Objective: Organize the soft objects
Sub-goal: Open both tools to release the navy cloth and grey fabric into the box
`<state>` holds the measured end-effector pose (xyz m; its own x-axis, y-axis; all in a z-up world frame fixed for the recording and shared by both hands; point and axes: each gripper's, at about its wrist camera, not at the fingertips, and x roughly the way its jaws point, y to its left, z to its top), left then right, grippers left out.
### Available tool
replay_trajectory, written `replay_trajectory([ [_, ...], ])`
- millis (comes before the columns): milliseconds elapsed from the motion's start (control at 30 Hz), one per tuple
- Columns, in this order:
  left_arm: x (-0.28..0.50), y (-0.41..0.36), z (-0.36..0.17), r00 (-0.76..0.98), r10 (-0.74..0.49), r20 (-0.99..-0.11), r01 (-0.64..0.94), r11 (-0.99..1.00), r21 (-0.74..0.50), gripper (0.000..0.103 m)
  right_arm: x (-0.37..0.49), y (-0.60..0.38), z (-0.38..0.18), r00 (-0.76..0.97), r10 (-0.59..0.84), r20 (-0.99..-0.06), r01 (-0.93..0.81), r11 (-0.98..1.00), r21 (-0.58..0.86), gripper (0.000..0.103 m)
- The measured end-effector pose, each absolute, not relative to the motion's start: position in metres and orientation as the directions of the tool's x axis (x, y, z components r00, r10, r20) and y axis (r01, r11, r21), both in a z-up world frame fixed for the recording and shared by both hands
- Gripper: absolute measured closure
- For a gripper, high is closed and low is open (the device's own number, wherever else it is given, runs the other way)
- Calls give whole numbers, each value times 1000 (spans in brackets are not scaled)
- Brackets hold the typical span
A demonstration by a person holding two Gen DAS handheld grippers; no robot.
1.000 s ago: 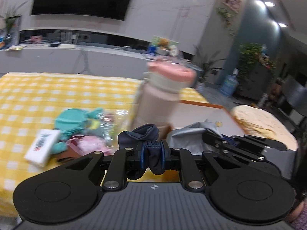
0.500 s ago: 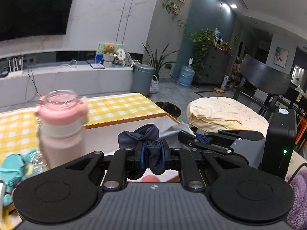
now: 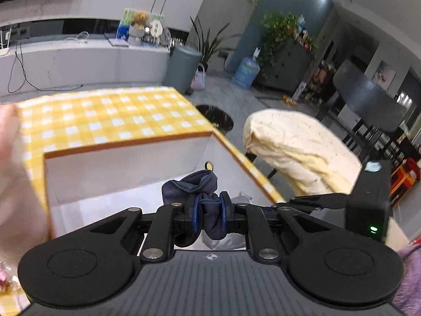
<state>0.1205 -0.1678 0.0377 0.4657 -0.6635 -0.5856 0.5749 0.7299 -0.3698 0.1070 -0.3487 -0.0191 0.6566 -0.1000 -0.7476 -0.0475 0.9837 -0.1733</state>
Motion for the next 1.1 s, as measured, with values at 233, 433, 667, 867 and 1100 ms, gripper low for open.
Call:
replay_trajectory([
  [233,145,-208,-3,407,-586,-700,569,763,-307,85,117,-357,-27,608,-57,-792,-64,991,-120,98],
  [433,155,-224,-31,336,-536,-775,562,774,-291,85,122,-358,-30,569,-55,-820,-78,990,-120,95],
  [667,167,-229,-47,292,-481,-827,515,807,-288,80,117,-359,-27,570,-54,-820,-52,993,-101,72],
  [867,166,-220,-46,315,-456,-833,484,832,-272,56,111,-357,-17,588,-75,-806,-58,989,-134,62],
  [1100,153,-212,-24,383,-486,-785,483,830,-278,45,94,-358,-3,608,-96,-788,-30,989,-144,49],
])
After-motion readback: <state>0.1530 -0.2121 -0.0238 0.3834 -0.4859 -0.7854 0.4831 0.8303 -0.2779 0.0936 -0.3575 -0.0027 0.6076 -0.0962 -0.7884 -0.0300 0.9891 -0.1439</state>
